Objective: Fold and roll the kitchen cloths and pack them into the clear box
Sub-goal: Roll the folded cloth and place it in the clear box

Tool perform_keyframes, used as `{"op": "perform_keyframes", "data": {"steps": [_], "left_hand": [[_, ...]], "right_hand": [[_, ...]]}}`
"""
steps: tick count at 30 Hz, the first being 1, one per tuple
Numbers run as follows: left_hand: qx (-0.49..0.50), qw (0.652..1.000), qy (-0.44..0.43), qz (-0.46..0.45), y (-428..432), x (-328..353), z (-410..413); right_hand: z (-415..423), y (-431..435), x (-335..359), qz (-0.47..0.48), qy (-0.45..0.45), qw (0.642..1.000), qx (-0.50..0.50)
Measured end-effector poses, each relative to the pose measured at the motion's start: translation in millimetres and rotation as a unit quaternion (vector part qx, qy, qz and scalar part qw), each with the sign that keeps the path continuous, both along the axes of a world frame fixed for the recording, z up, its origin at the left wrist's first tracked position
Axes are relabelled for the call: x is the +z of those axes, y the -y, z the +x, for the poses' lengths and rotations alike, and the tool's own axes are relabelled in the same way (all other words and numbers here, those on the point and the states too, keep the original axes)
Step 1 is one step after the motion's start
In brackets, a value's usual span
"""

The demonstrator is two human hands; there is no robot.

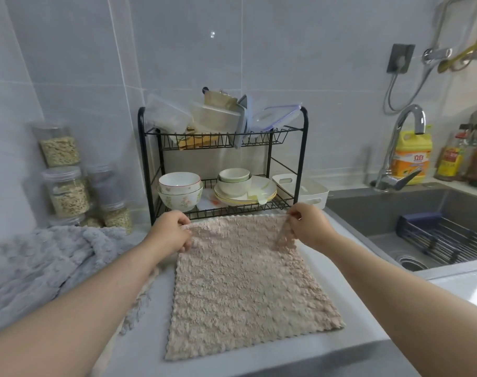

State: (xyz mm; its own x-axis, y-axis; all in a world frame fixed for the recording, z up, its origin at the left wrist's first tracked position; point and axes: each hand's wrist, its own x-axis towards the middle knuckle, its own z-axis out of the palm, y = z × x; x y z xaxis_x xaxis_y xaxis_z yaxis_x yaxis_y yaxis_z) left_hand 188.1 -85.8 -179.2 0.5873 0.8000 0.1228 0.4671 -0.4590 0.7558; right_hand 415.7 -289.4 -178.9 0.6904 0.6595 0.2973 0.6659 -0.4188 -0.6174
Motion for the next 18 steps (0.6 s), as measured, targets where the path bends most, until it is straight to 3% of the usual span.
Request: {"op": "perform_keyframes", "data": {"steps": [4,11,18], "left_hand": [[-0.003,0.998,0.049,-0.038,18,10,-21],[0.001,0.999,0.040,0.004,48,21,-49],[-0.068,0.995,0.016,0.066,80,20,-76]], "right_hand": [[-12,22,10,0.042,-0.036,0.998,0.004],[-33,58,25,0.066,-0.063,0.996,0.000],[-44,101,25,0.053,-0.078,0.995,0.034]]}}
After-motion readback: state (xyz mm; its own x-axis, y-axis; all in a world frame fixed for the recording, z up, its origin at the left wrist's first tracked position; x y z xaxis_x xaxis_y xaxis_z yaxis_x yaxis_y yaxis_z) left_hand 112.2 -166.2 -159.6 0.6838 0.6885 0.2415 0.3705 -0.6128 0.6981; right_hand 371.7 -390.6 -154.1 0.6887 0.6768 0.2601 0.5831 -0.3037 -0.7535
